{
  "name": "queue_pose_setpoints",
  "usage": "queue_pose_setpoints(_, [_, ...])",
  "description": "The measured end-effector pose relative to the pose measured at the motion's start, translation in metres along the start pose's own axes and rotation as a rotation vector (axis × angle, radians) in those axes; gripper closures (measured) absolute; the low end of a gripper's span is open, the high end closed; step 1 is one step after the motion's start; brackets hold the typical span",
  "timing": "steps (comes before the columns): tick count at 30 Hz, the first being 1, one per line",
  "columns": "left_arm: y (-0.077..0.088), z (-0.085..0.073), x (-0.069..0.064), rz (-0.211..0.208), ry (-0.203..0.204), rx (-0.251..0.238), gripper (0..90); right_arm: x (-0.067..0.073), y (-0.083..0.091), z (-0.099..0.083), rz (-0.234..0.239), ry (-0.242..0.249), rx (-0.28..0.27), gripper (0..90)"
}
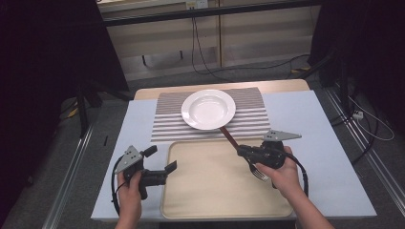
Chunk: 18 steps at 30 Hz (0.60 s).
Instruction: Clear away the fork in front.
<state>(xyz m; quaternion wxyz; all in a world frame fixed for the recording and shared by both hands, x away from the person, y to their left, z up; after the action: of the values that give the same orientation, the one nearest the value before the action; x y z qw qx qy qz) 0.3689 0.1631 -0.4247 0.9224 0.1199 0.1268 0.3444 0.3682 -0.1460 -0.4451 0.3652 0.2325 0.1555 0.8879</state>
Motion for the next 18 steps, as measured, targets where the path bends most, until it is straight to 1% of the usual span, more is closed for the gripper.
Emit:
queue_pose_setpoints(2, [-0.004, 0.003, -0.004, -0.010, -0.004, 0.002, 1.8, 0.003, 0.000, 0.000, 0.011, -0.006, -0.002, 78.4])
queue_pose_setpoints(5, [-0.012, 0.007, -0.009, -0.023, -0.017, 0.006, 1.8, 0.006, -0.002, 0.000, 0.023, -0.001, -0.002, 78.4])
queue_pose_setpoints(7, [-0.017, 0.009, -0.012, -0.032, -0.012, -0.001, 1.8, 0.008, -0.003, 0.000, 0.031, -0.002, -0.004, 78.4])
queue_pose_setpoints(11, [-0.027, 0.013, -0.016, -0.036, -0.012, 0.001, 1.8, 0.013, -0.006, -0.001, 0.035, 0.014, 0.002, 78.4])
queue_pose_setpoints(16, [-0.040, 0.016, -0.020, -0.035, 0.001, 0.014, 1.7, 0.017, -0.010, -0.002, 0.036, 0.029, 0.006, 78.4])
queue_pose_setpoints(18, [-0.045, 0.017, -0.022, -0.041, 0.002, 0.022, 1.8, 0.020, -0.012, -0.002, 0.045, 0.034, 0.009, 78.4])
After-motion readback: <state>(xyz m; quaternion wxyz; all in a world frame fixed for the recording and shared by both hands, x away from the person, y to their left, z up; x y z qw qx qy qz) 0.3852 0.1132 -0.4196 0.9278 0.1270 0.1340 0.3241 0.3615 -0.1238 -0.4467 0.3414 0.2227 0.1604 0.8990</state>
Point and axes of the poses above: each handheld gripper's, and its own axes: y roughly backward along the jaws, z roughly out of its top, x roughly to its left, the point moved 6 cm from there along -y, roughly forward along the jaws, and after that the axes turned 2 degrees about x, right-handed, at the moved point
